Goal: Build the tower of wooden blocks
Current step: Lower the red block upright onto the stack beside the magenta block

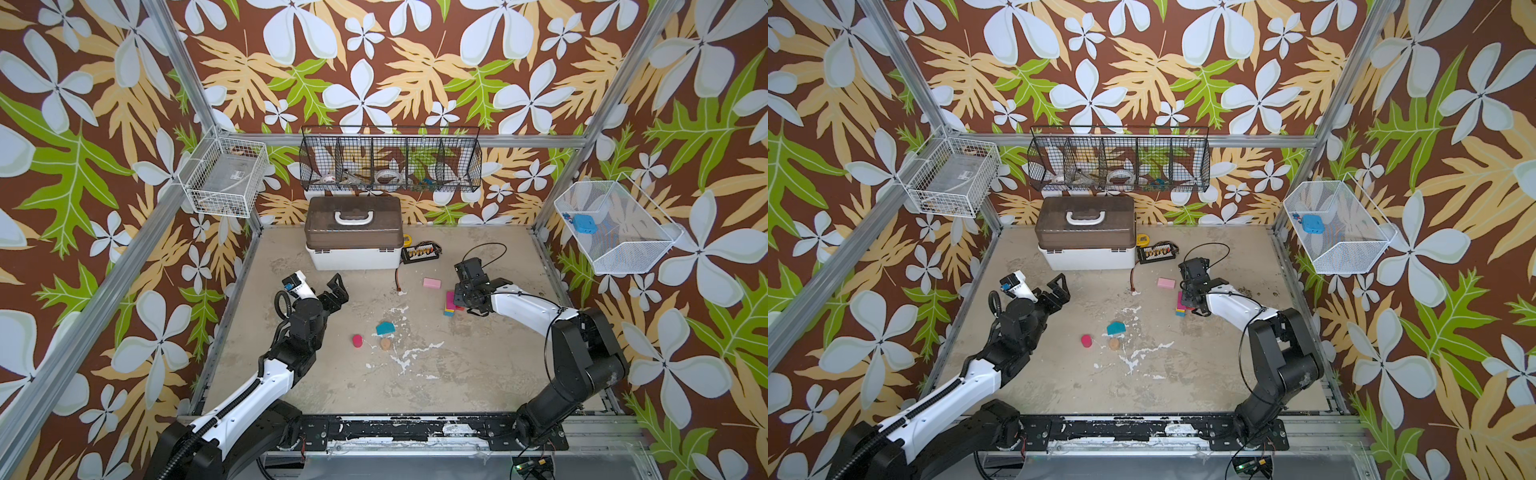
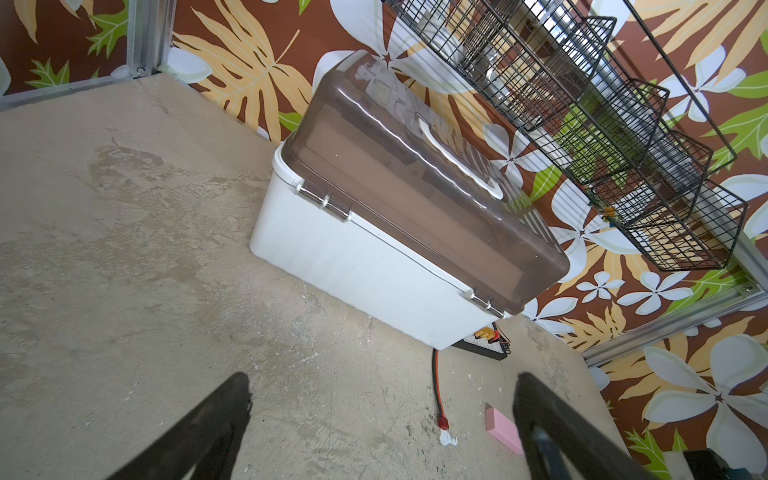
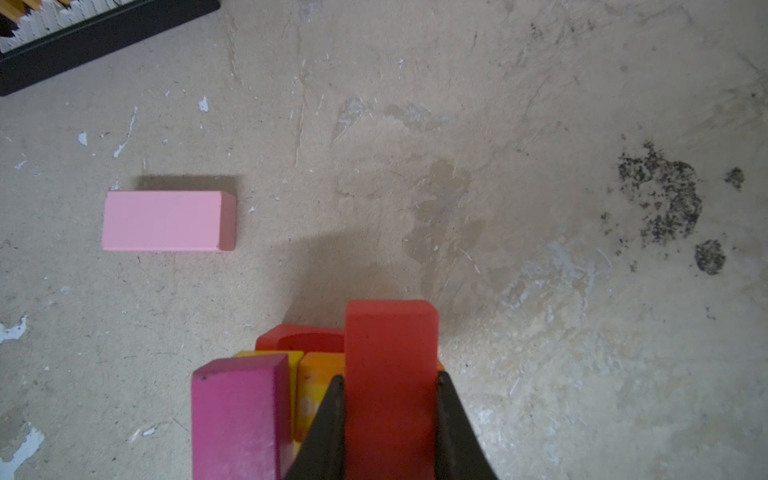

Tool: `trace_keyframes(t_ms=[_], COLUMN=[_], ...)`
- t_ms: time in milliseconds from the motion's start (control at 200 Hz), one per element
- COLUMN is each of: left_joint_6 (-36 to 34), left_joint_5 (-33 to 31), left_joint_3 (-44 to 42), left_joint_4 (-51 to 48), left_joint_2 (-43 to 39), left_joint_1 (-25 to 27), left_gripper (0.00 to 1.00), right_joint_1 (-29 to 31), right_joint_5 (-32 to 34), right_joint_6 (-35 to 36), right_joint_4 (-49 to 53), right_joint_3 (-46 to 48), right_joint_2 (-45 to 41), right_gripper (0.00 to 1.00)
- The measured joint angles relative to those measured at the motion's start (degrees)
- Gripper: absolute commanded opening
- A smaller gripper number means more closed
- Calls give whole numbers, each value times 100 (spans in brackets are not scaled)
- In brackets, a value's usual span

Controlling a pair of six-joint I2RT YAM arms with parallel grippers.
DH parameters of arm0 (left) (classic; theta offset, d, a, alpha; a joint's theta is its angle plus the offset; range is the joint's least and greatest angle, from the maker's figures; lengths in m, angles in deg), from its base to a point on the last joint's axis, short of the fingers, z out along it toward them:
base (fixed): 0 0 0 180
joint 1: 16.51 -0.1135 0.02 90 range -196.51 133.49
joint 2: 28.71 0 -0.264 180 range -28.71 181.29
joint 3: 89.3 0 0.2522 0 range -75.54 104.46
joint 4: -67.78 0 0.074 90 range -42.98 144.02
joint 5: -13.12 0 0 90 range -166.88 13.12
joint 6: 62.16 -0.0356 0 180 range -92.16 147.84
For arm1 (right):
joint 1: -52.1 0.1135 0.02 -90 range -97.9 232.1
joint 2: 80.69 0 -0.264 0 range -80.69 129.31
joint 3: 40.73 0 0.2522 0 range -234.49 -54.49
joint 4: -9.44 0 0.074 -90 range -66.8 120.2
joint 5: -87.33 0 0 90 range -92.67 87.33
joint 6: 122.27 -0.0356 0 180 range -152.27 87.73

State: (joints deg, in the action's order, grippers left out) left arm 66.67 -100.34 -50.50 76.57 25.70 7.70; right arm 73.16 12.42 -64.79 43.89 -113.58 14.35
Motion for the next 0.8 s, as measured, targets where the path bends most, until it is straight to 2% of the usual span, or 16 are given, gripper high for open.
trace_keyframes(t_ms=[802], left_joint_6=[0], left_joint_5=[4], left_joint_3=[9], left_joint_4=[-7], left_joint_2=[-52], left_joint_1=[0], left_gripper=[100], right_joint_1=[192], right_joint_5=[72], right_joint_6=[-11], right_joint_4=[197], right_joint_3=[59], right_joint_2=[-221], right_gripper=[21])
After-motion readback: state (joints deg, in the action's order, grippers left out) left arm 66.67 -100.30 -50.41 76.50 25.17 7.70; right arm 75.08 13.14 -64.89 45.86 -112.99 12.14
